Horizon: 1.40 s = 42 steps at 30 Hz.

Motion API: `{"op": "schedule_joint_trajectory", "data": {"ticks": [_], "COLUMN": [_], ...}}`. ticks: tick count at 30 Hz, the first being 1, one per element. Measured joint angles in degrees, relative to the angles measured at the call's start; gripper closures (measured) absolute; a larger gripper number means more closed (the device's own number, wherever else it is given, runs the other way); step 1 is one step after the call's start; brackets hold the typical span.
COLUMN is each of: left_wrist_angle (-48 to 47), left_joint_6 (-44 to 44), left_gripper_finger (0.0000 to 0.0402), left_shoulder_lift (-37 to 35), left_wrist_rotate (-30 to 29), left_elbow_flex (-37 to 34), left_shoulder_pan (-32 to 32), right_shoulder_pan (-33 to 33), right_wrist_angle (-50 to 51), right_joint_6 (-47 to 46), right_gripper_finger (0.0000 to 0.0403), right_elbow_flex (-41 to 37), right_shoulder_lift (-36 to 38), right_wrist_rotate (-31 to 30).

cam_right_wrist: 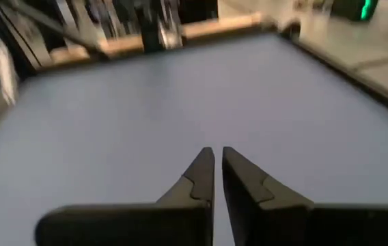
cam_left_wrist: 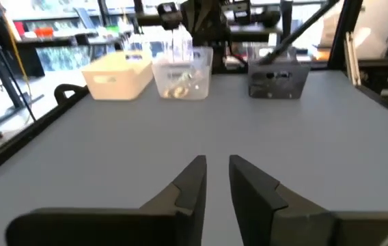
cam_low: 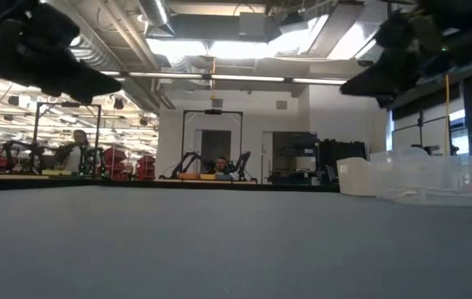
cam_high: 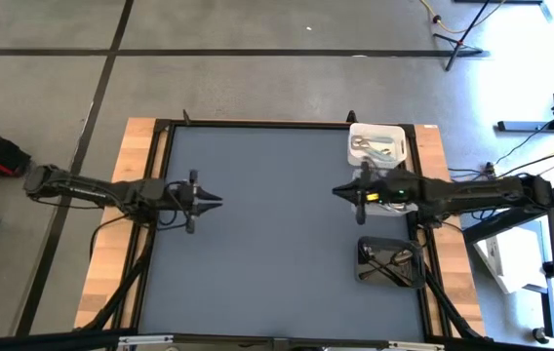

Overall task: Sort silverware by color (type)
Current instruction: Return to Home Position

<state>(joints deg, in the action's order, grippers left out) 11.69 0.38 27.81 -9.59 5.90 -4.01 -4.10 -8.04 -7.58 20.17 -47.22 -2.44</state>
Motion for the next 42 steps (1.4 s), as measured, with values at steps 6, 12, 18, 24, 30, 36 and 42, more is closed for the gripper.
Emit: {"op": "schedule_joint_trajectory", "data": {"ticks": [6,12,18,24,30,36,42], "left_wrist_angle": [-1.72,-6.0,-9.76,-10.11,-9.64,-9.56,-9.53], "left_joint_6": [-0.36,1.29,0.98,-0.54,0.17,-0.18,1.68], "left_gripper_finger": [0.0346,0.0347,0.0347,0.0347,0.0347,0.0347,0.0347], "left_shoulder_lift": [-10.57,-16.26,-19.93,-21.25,-22.69,-26.42,-26.57], "left_wrist_rotate": [-0.11,1.79,1.83,3.35,0.57,0.17,0.1], "left_elbow_flex": [-5.5,-5.5,-5.5,-5.5,-5.5,-5.49,-5.48], "left_shoulder_pan": [0.0,-0.02,0.0,0.0,0.0,0.0,0.0], "right_shoulder_pan": [-0.04,-0.04,-0.04,-0.04,-0.04,-0.04,-0.04], "right_wrist_angle": [-5.79,-3.86,-1.96,2.93,7.08,7.51,7.53], "right_joint_6": [-1.75,-2.26,-2.26,-2.66,-2.59,-2.57,-3.09], "right_gripper_finger": [0.0382,0.0382,0.0382,0.0382,0.0382,0.0382,0.0382], "right_elbow_flex": [-8.51,-11.95,-15.68,-18.31,-19.23,-19.24,-19.24], "right_shoulder_lift": [12.84,22.91,31.45,38.4,42.97,43.19,42.88], "right_wrist_rotate": [-1.03,-2.12,-2.61,-3.28,-5.1,-3.08,-3.06]}}
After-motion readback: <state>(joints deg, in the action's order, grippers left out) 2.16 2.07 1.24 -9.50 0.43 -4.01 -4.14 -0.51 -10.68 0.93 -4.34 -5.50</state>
